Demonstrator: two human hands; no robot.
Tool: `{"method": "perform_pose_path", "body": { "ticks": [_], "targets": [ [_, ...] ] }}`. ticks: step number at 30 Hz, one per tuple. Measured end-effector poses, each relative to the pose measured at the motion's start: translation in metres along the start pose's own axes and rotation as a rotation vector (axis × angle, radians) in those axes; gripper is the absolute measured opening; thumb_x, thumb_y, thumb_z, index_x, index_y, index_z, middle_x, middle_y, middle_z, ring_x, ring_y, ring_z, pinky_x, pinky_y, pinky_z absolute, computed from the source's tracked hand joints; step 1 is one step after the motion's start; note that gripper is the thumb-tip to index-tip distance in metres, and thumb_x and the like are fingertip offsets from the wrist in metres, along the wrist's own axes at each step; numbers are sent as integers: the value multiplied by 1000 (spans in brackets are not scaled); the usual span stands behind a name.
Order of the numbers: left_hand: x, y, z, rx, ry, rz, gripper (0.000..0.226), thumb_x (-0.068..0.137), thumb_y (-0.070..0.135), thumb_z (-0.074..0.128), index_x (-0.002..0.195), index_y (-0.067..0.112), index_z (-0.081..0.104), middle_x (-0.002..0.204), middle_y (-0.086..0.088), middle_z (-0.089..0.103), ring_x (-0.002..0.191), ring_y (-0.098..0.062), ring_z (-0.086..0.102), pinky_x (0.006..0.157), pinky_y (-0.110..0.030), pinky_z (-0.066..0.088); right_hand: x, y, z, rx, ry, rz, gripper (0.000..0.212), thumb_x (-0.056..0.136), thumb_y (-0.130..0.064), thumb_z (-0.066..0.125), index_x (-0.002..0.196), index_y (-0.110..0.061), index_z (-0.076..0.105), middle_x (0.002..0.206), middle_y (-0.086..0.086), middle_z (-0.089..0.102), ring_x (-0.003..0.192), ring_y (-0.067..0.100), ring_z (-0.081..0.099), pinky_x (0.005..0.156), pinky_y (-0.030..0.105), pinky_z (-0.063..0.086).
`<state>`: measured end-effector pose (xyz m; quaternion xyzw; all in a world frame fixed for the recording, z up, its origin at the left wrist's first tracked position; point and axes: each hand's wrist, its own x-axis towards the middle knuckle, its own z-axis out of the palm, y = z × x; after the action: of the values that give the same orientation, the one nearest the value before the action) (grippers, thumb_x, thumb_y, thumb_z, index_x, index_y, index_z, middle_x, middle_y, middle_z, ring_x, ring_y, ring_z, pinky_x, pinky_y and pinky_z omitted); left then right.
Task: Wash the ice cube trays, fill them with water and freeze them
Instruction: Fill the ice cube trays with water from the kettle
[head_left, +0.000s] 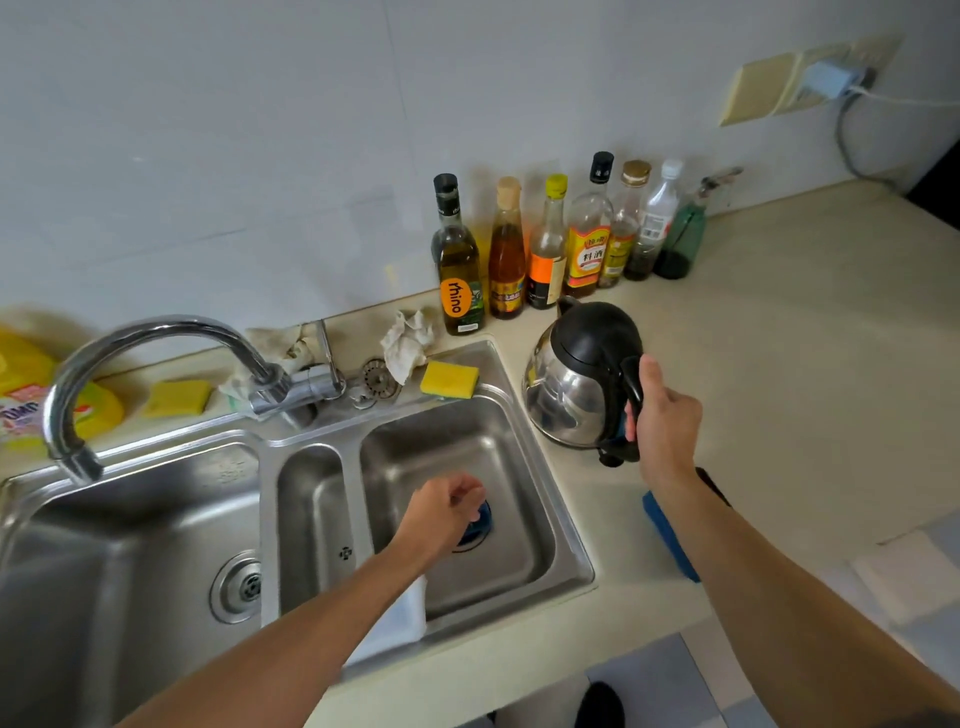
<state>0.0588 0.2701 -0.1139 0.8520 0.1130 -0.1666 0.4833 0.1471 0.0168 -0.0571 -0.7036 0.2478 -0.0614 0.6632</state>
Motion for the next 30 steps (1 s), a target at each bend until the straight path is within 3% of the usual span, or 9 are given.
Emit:
{"method": "perform_pose_path", "body": {
  "ticks": [4, 9, 14, 19, 25, 30],
  "targets": [
    [7, -11, -7, -203, 7, -77, 11, 100, 22, 59, 100, 20, 70, 96, -4, 76, 89, -17, 74, 85, -44, 61, -35, 6, 2, 7, 6, 24, 54, 95, -54, 62, 63, -10, 62, 51, 0, 58, 42, 10, 52, 43, 22, 45],
    [0, -16, 0, -389, 39, -140, 27, 105, 21, 52, 127, 12, 63, 106, -2, 68, 104, -19, 67, 95, -41, 57, -81, 10, -13, -70, -58, -2, 53, 93, -57, 59, 62, -14, 60, 49, -3, 56, 42, 8, 52, 43, 17, 46],
    [-22, -16, 13, -639, 103, -174, 29, 106, 24, 49, 133, 18, 57, 122, -6, 62, 116, -20, 58, 104, -39, 48, -115, 19, -29, -58, -89, 15, 54, 92, -54, 62, 49, -20, 62, 48, 1, 55, 42, 13, 49, 45, 22, 46],
    [-56, -21, 25, -814, 90, -168, 23, 107, 21, 48, 115, 14, 68, 106, -10, 72, 96, -21, 66, 88, -37, 55, -147, 26, -45, -64, -175, 2, 55, 80, -68, 62, 46, -23, 62, 47, 1, 54, 42, 13, 49, 45, 19, 45],
    [-94, -32, 35, -898, 64, -218, 29, 105, 29, 52, 125, 14, 65, 118, -10, 72, 114, -25, 65, 105, -45, 49, -167, 26, -55, -103, -234, -6, 54, 87, -62, 64, 47, -25, 66, 46, -1, 55, 41, 10, 50, 43, 16, 44],
    [-110, -35, 40, -1006, 41, -255, 32, 104, 28, 50, 124, 6, 63, 113, -15, 71, 102, -25, 65, 96, -42, 52, -176, 26, -58, -145, -288, -31, 53, 90, -57, 65, 50, -24, 69, 45, 0, 55, 40, 11, 50, 42, 16, 44]
  ]
}}
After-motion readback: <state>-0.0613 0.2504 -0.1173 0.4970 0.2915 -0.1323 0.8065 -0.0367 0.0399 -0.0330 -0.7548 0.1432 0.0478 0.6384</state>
